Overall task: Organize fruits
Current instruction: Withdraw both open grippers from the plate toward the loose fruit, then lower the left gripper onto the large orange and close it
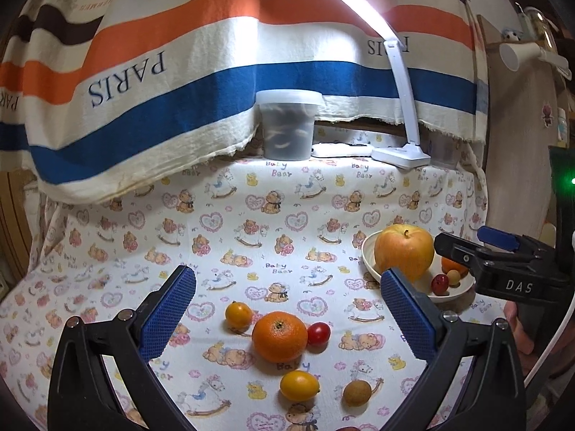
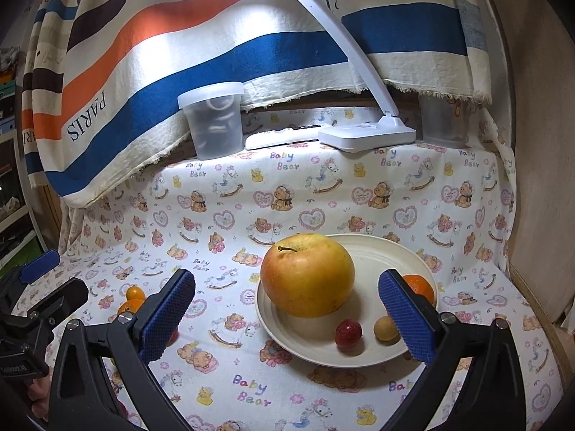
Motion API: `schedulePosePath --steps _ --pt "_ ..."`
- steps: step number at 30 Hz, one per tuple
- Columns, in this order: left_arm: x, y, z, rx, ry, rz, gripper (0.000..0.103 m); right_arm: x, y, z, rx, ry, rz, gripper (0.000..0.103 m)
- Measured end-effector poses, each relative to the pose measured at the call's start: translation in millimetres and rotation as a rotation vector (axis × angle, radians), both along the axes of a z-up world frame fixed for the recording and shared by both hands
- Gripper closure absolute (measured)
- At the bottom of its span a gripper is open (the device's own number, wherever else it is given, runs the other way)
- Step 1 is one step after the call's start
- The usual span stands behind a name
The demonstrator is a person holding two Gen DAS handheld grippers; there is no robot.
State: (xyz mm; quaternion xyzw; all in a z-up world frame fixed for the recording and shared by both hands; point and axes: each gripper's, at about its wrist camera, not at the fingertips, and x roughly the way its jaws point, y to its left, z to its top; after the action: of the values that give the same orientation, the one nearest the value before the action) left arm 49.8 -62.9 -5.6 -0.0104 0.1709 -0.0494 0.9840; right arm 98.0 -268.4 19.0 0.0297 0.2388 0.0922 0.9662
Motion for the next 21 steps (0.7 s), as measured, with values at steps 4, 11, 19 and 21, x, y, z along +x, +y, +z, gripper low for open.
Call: schedulePosePath --steps 4,11,19,21 --pt "1 -1 -3 0.007 0.005 0.006 0.001 0 1 -1 -0.002 0.0 -0.002 0.0" --pt "6 -3 -2 0.047 0.052 0.018 0.001 3 3 -5 -0.003 0.026 0.008 0.0" --pt "23 11 -1 0.017 0.265 0.013 0.001 3 8 -7 -0.02 0.046 0.026 0.0" --pt "24 11 -3 0.018 0.296 0.005 0.001 2 10 -7 -0.023 0.048 0.035 0.0"
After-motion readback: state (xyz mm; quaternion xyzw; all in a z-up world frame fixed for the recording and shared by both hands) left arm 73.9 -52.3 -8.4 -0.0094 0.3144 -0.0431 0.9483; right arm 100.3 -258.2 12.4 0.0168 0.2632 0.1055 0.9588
